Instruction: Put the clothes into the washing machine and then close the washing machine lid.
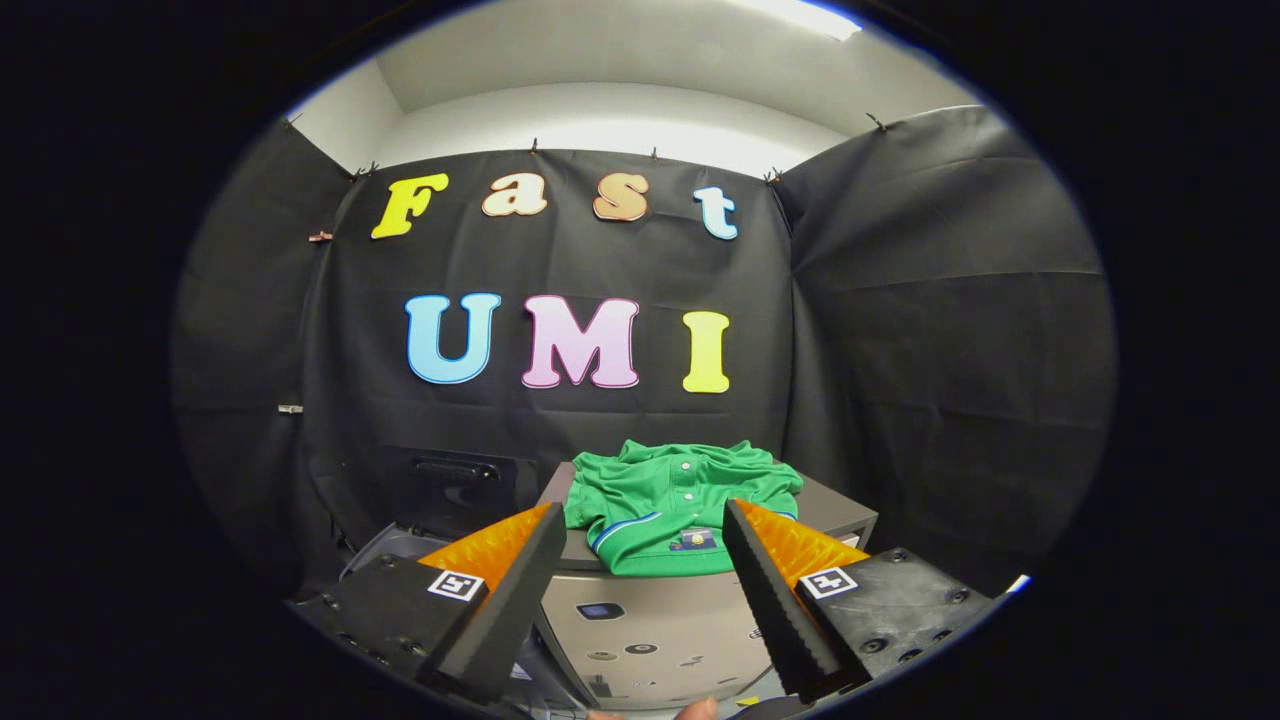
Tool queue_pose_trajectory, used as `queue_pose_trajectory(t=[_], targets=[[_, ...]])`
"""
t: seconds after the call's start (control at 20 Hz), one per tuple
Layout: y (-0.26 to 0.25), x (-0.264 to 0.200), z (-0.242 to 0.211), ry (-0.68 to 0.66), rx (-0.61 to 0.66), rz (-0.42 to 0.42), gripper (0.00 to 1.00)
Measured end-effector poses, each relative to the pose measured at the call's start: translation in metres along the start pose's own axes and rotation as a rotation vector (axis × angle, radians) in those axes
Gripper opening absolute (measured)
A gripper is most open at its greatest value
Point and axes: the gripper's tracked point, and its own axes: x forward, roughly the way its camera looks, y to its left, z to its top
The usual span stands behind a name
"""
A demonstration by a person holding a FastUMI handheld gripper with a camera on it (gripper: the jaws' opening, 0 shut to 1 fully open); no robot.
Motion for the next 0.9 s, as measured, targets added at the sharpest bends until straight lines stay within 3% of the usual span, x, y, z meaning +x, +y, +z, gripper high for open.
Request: queue_pose_trajectory(t=[0.5,0.9], targets=[[0.007,0.0,-0.001,-0.001,-0.019,0.017,0.99],[0.004,0.035,0.014,0.012,-0.004,0.024,0.99]])
